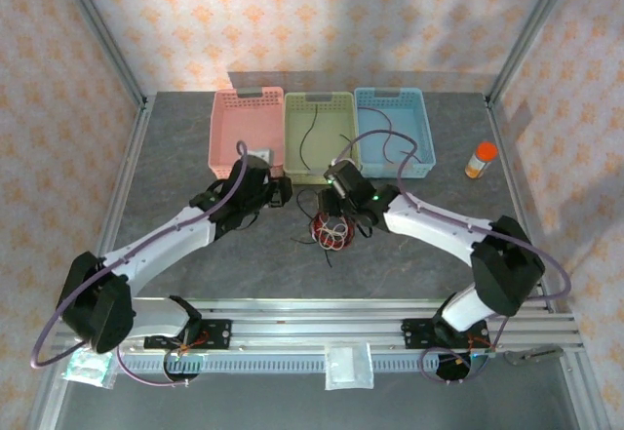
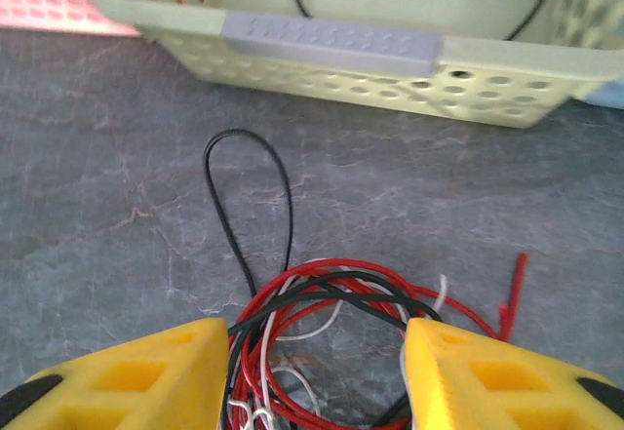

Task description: Untangle the cables

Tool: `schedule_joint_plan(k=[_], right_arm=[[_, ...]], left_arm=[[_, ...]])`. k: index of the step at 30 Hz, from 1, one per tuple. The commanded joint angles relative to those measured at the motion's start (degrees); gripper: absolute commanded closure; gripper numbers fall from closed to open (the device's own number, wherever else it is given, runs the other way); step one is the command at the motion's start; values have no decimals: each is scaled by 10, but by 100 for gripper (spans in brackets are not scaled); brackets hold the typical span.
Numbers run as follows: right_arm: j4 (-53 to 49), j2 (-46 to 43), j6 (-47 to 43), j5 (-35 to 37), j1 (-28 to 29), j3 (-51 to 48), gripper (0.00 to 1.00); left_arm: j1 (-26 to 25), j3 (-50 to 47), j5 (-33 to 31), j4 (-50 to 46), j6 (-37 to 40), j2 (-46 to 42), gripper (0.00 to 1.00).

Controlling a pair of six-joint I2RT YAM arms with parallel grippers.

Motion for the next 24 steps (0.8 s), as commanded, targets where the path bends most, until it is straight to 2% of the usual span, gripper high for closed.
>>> schedule_joint_plan(k=[1,9,13,17,21,24], right_arm=[[29,32,-77,-26,4,2,47],[40,108,-126,-17,3,53,46],[27,145,-125,-1,4,90,47],[22,171,-122,23,4,115,48],[11,195,-126,32,4,141,48],[11,206,-132,41,4,149,48]], left_arm=[[-4,-50,14,64,-67,-34,47],[-4,-145,33,162,-122,-83,46],[-3,-173,30,201,-129,-103,44],[-3,-190,25,217,-139,-120,39],[5,-211,40,250,-149,-131,41],[14,-218,56,262,-166,-133,37]])
